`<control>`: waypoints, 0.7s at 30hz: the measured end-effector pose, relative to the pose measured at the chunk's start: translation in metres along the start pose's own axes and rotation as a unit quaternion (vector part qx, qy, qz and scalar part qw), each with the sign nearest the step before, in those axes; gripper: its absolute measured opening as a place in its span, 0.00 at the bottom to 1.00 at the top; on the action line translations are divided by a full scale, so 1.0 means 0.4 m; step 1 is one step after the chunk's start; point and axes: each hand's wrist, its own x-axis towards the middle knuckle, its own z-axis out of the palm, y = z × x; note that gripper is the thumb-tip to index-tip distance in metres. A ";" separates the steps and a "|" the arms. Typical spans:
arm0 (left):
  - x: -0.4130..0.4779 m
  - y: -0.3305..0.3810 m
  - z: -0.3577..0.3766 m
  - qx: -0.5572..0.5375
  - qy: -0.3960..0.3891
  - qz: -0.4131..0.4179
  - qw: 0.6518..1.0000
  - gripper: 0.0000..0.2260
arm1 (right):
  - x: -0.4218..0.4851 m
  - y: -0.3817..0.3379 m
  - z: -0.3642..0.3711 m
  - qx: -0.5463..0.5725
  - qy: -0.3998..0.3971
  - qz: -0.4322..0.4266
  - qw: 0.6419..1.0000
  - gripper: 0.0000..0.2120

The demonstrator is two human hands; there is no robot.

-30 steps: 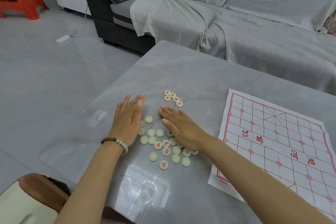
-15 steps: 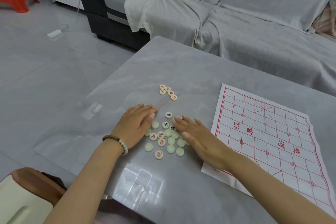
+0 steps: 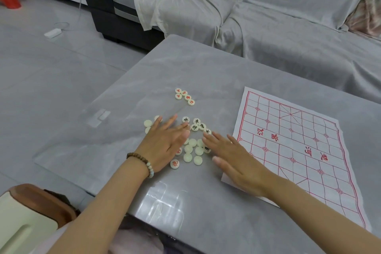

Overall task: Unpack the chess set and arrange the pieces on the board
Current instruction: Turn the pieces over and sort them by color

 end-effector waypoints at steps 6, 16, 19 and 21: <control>-0.022 -0.034 -0.002 -0.001 0.030 -0.010 1.000 0.35 | -0.017 0.028 0.029 -0.088 -0.032 0.026 0.995 0.30; -0.062 -0.002 -0.021 -0.025 0.043 0.007 0.999 0.29 | 0.046 -0.005 0.031 0.002 0.118 0.004 0.993 0.26; -0.053 0.019 -0.006 0.014 0.002 0.026 1.000 0.32 | 0.044 -0.015 0.056 -0.003 0.113 -0.004 0.994 0.21; -0.051 0.021 0.001 0.021 -0.015 0.035 0.999 0.33 | 0.043 -0.007 0.062 -0.015 0.128 0.002 0.992 0.19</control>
